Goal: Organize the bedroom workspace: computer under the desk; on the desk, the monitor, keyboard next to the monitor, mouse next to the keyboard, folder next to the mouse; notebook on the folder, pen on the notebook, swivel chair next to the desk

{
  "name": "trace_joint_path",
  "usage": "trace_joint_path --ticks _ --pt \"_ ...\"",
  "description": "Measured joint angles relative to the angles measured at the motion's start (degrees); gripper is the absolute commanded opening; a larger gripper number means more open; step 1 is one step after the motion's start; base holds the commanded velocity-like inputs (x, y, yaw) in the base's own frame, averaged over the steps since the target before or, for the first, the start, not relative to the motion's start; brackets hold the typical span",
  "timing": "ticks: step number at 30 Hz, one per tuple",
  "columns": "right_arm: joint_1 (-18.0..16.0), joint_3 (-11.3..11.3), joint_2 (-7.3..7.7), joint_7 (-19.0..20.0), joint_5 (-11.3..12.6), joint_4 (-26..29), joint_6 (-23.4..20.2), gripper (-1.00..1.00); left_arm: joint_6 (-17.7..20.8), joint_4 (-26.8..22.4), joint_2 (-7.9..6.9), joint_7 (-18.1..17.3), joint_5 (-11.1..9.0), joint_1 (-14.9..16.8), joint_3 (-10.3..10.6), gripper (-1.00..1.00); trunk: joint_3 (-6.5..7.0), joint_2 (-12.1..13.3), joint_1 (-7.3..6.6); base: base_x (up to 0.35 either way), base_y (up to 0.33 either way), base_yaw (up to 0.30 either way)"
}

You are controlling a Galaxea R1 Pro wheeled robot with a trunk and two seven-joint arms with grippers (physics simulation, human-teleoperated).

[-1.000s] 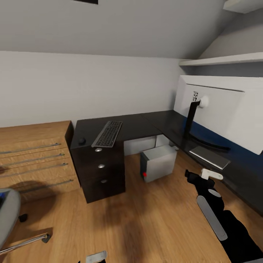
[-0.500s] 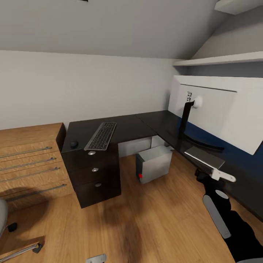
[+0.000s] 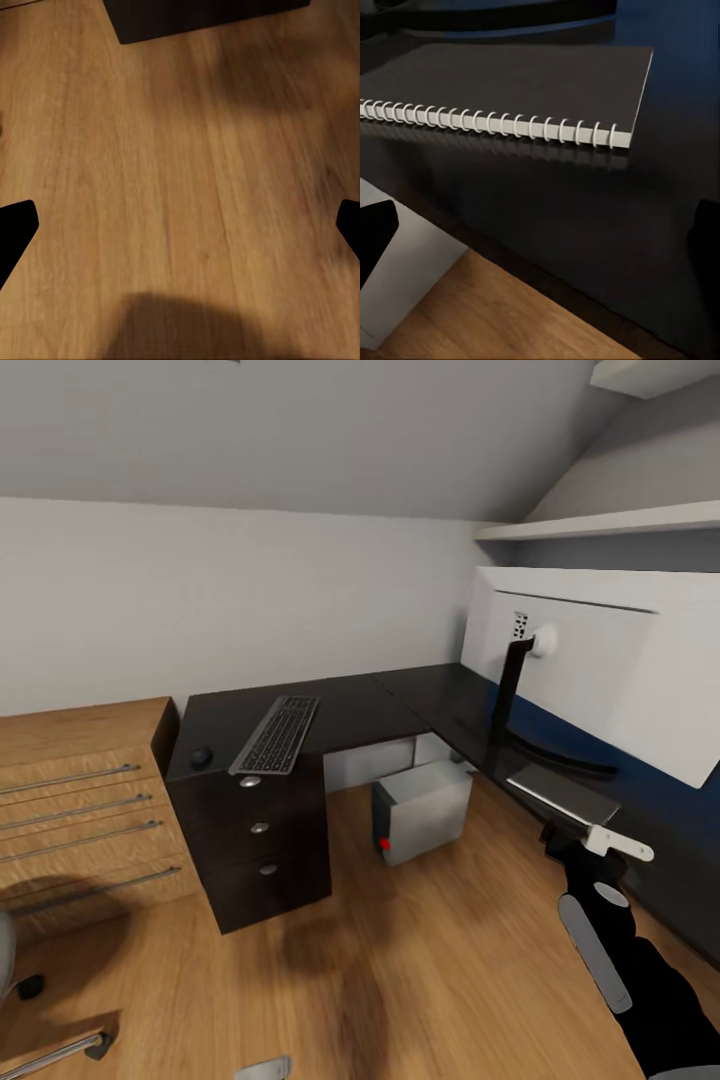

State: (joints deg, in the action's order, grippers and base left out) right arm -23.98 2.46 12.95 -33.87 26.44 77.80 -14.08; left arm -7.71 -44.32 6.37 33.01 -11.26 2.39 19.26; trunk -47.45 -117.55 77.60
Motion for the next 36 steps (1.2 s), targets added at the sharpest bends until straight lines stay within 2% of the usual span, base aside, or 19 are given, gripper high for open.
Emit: trace_joint_path --ticks 9,24,36 --pt "0.0 -1.0 0.0 0.0 0.2 0.2 0.2 1.0 0.0 1.5 0.03 0.0 0.1 0.0 0.1 1.0 -0.01 0.0 0.02 0.066 0.0 0.0" --pt "0.0 -1.1 0.0 -0.1 0.2 0.9 0.2 1.0 0.0 1.8 0.0 0.0 0.1 0.0 0.2 1.0 -0.01 0.0 0.03 0.002 0.0 0.0" --pt "0.0 -1.1 0.0 -0.1 0.2 1.3 0.2 1.0 -0.2 1.8 0.0 0.0 0.1 0.0 0.2 1.0 2.14 4.8 -2.6 0.0 0.0 0.0"
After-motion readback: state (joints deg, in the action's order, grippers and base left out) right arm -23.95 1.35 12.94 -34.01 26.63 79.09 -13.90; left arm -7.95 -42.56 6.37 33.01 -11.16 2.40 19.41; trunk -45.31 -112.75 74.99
